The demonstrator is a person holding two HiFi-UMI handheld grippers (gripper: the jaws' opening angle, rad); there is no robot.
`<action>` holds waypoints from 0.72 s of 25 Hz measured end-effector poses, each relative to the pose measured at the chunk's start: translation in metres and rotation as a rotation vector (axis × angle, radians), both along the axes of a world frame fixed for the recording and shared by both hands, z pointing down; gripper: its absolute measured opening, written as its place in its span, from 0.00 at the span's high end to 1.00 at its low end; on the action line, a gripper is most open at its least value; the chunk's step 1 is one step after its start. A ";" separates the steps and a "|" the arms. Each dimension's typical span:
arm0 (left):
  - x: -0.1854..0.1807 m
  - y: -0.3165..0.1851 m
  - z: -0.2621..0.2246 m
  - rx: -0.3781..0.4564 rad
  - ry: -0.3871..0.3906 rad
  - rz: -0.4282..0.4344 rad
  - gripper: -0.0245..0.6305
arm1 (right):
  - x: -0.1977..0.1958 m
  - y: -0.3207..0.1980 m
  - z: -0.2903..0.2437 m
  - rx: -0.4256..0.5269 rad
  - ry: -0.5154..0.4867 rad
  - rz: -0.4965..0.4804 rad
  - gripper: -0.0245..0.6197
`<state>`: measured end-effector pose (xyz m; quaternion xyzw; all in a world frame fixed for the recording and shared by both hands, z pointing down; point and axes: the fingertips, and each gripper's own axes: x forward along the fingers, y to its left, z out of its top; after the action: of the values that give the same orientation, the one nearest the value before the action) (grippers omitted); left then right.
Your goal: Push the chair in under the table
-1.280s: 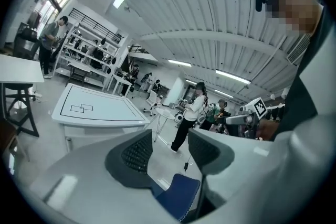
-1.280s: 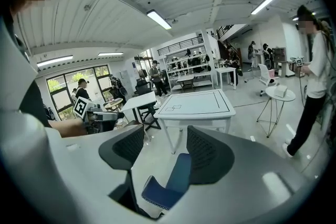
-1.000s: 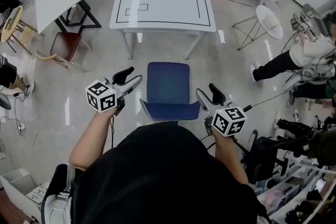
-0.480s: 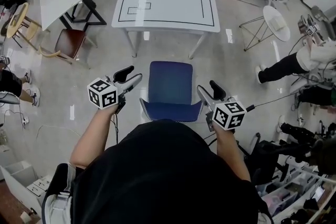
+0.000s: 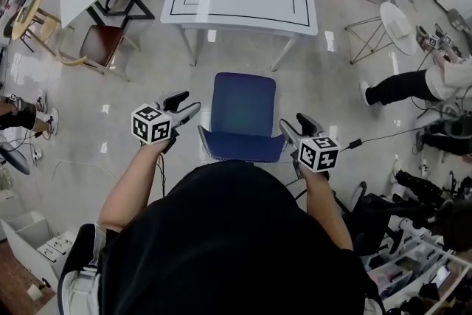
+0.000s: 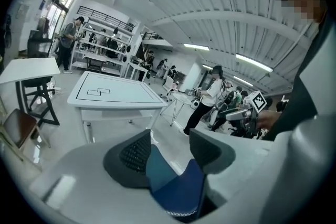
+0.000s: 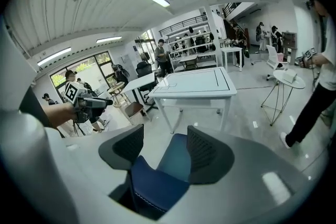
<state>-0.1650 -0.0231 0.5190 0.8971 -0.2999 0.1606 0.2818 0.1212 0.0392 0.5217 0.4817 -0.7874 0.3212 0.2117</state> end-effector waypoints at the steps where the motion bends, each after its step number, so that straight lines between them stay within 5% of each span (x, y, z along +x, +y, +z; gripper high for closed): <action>1: -0.001 0.003 0.009 -0.009 -0.023 0.009 0.43 | 0.000 0.003 0.008 -0.016 0.012 -0.010 0.51; 18: 0.042 0.080 0.101 -0.128 -0.209 0.279 0.38 | -0.016 0.069 0.105 -0.209 0.118 -0.202 0.48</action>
<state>-0.1226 0.0569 0.6199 0.8887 -0.1893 0.3093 0.2805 0.1054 0.1081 0.6268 0.3933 -0.7802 0.3499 0.3378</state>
